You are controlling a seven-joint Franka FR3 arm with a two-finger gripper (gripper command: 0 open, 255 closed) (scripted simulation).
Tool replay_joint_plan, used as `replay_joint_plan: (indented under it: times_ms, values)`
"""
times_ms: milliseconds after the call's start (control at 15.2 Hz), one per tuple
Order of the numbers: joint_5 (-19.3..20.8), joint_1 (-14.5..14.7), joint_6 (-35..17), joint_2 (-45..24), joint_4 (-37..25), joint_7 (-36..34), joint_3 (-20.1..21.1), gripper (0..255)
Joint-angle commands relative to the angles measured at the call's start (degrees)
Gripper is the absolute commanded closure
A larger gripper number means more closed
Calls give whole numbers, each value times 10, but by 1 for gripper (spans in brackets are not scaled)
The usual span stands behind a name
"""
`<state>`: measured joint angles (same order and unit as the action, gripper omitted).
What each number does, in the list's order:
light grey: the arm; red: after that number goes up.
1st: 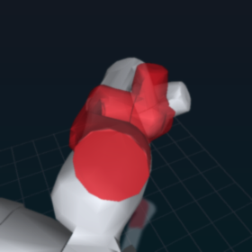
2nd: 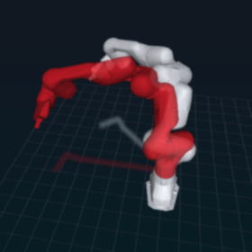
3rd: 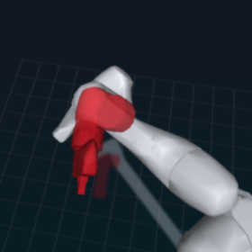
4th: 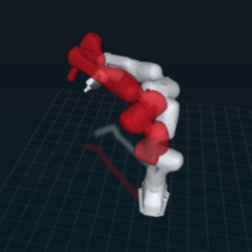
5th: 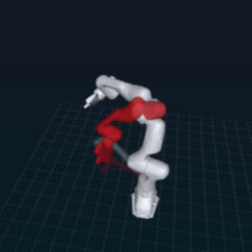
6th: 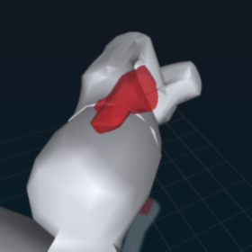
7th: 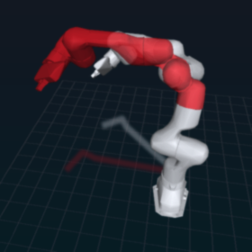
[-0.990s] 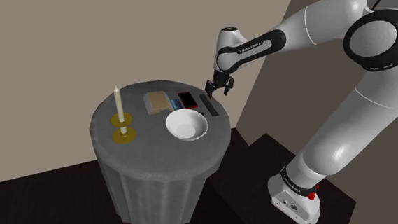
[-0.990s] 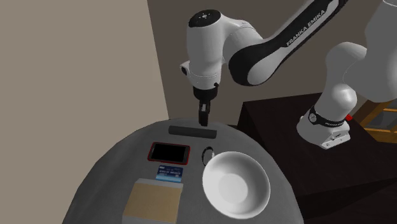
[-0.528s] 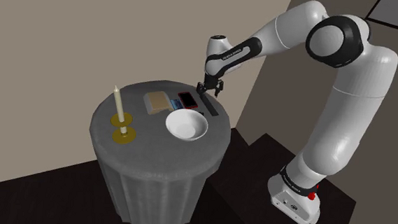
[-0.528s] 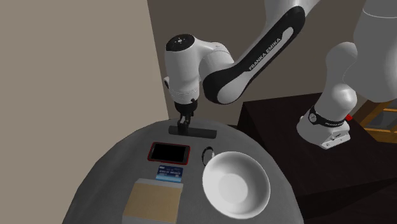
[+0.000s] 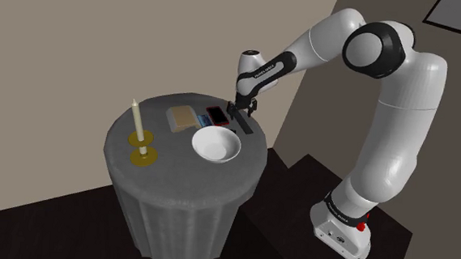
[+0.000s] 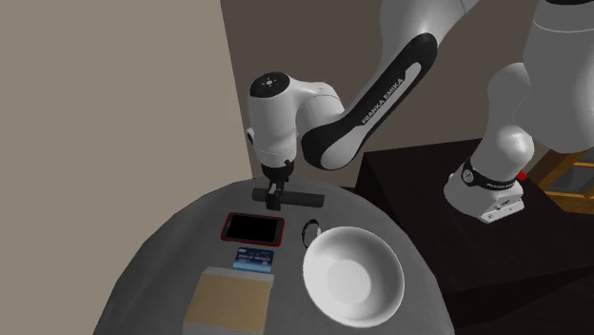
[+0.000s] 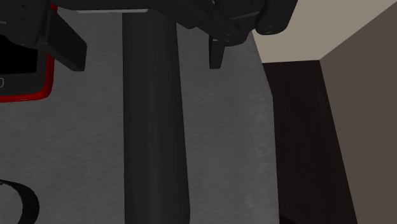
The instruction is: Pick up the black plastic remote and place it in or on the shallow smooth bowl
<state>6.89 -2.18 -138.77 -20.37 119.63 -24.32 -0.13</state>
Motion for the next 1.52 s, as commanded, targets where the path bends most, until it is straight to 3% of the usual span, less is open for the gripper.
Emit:
replay_joint_plan:
  times_ms: [0, 330, 396, 990, 1452]
  values:
    - [0, 0, -3, -1, 1, 0, 0, 0]
    - [0, 0, -2, -1, 1, 0, 0, 0]
    - [0, 0, -2, -1, 1, 0, 0, 255]
    - [0, 0, -3, -1, 1, 0, 0, 255]
    - [-4, -1, 42, 37, -6, 5, 2, 255]
